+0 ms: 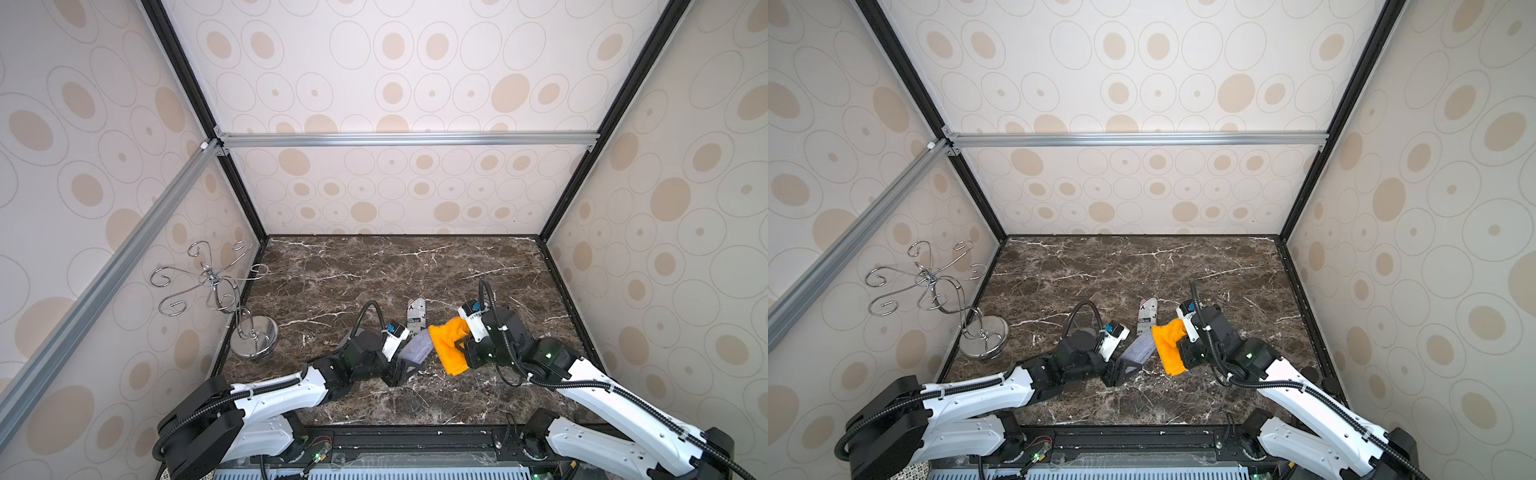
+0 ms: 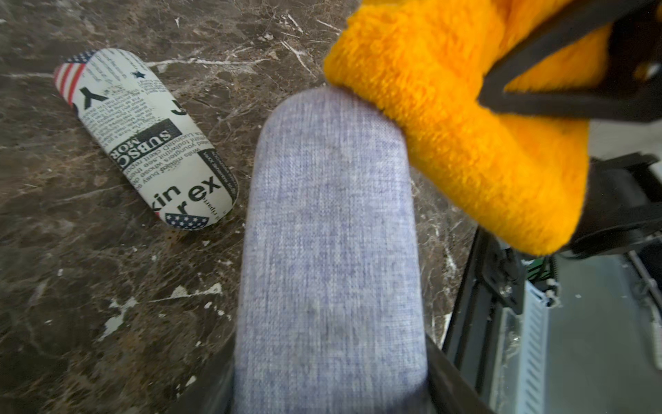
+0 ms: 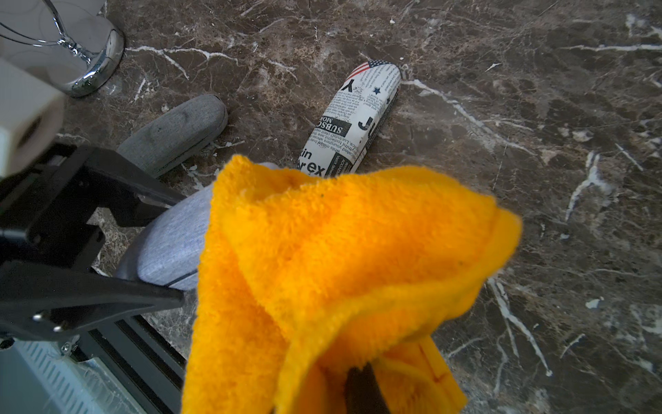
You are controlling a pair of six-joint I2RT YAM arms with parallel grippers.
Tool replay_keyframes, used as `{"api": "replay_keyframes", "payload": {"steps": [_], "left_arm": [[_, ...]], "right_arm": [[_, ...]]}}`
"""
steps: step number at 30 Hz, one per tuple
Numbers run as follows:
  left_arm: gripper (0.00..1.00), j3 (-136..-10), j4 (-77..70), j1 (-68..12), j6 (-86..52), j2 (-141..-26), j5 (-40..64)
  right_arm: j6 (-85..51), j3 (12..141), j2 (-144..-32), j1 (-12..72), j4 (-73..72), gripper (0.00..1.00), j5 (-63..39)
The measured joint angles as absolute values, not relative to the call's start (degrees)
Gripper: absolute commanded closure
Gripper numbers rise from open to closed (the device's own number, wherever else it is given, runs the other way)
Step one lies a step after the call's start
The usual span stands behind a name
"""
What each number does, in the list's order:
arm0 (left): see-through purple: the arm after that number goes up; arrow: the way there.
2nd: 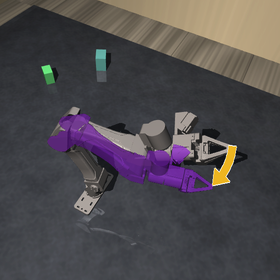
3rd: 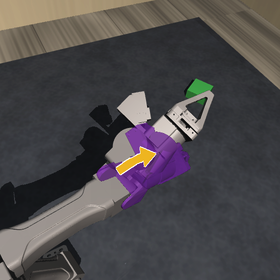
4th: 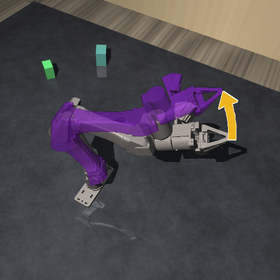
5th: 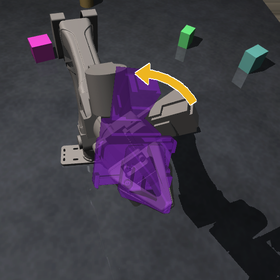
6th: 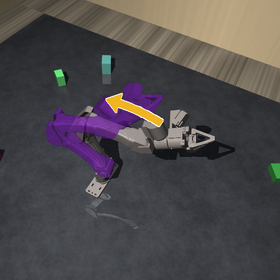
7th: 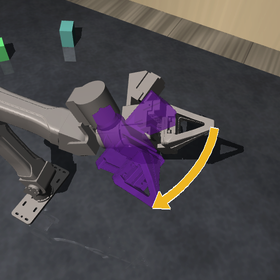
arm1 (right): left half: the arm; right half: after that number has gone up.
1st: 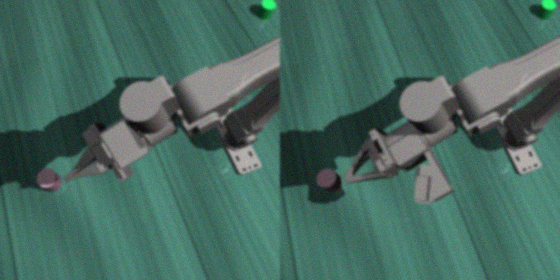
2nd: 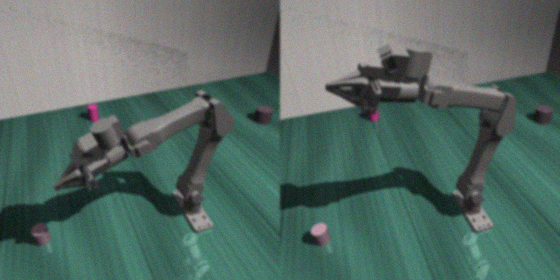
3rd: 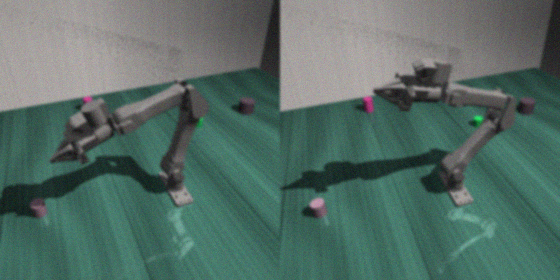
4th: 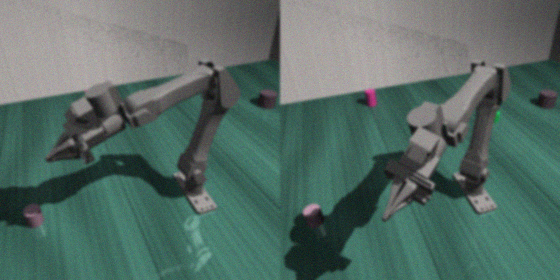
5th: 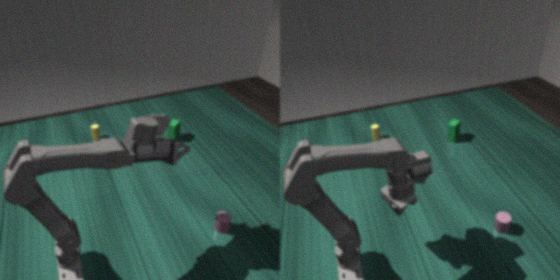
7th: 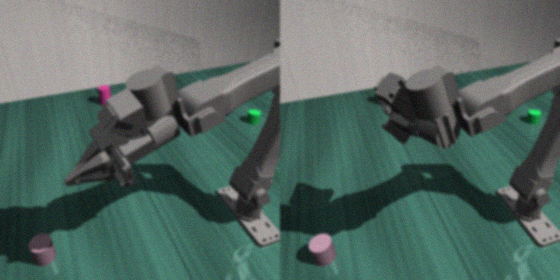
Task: Wipe the eyeglass case
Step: Wipe the dirt from the eyeglass case.
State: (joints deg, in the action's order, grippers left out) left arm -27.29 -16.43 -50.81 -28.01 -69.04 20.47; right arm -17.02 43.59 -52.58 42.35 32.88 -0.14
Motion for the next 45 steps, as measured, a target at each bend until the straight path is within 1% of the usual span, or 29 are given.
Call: {"api": "replay_keyframes", "payload": {"steps": [5,14,22,26,32,36,45], "left_arm": [[0.46,-29.93,-16.86,-47.35,-35.55,-71.13,27.92],[0.49,-30.46,-19.00,-41.28,-45.28,-72.34,37.19],[0.49,-34.11,-17.52,-37.15,-47.37,-73.19,41.34],[0.49,-36.60,-17.28,-36.36,-47.75,-75.31,43.72],[0.49,-37.01,-16.64,-36.36,-48.23,-76.55,45.89],[0.49,-37.01,-17.17,-35.92,-48.80,-76.51,47.97],[0.49,-37.01,-13.67,-35.77,-48.18,-75.68,52.07]], "right_arm": [[-16.19,43.72,-55.27,47.13,32.58,1.00,3.84],[-16.32,43.70,-56.01,51.40,30.35,1.00,4.05],[-15.90,43.70,-59.92,59.24,30.11,1.00,4.49],[-15.35,43.70,-61.10,60.71,27.53,1.00,3.18],[-15.64,43.35,-60.27,60.80,20.84,1.00,3.86],[-15.94,43.33,-60.01,59.96,19.68,1.00,5.08],[-16.62,41.10,-58.17,46.68,17.96,1.00,6.33]]}}
